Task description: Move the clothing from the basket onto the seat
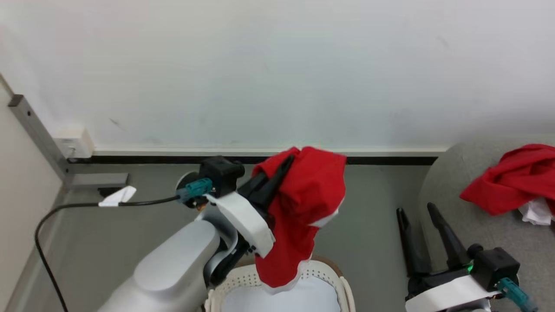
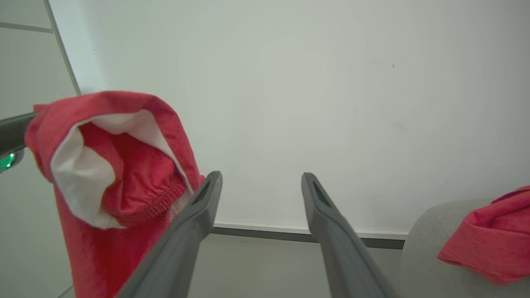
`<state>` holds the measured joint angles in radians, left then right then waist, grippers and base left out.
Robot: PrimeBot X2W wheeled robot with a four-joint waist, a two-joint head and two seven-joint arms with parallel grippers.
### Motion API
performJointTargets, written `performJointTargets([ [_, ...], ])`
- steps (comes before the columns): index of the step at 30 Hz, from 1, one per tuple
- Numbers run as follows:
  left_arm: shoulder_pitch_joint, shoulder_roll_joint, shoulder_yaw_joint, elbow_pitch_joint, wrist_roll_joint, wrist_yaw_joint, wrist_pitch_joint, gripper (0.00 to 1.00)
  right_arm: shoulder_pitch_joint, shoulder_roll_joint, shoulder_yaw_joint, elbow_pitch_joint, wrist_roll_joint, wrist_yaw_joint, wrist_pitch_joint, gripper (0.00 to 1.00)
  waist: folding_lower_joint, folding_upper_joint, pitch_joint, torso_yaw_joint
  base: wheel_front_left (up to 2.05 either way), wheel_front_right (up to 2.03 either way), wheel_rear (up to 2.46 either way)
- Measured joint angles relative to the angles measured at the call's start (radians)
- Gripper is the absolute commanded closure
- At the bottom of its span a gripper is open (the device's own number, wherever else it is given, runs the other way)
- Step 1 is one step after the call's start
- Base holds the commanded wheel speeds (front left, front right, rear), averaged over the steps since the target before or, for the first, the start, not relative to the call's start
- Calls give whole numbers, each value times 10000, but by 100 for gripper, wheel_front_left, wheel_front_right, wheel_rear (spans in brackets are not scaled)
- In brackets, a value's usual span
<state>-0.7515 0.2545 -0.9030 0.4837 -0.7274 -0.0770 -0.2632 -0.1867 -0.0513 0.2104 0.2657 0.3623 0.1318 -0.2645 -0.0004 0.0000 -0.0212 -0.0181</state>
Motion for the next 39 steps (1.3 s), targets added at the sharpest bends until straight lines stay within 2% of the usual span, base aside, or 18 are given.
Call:
performJointTargets([
  [11,-59,142,194,-629,136,182,0,100,31,-77,922,401,115,0,0,0,2,0,-239,453,0,0,0],
  [16,-73,84,144,-702,136,209,2,100,-260,-274,1776,911,224,0,0,0,2,0,-237,585,0,0,0],
  [21,-73,-86,-73,-811,136,161,29,100,-951,-587,3093,1958,573,0,2,0,3,0,-270,871,0,0,0],
  [29,26,-453,-453,-984,138,150,125,100,-2156,-610,4468,3179,1438,0,0,0,3,0,-439,1466,0,0,0],
  [35,145,-744,-802,-1267,150,73,244,100,-2939,-560,5588,4357,2546,0,0,0,4,0,-546,1936,0,0,0],
  [39,166,-859,-928,-1411,150,59,272,100,-3354,-575,5731,4729,2997,0,0,0,4,0,-595,2255,0,0,0],
])
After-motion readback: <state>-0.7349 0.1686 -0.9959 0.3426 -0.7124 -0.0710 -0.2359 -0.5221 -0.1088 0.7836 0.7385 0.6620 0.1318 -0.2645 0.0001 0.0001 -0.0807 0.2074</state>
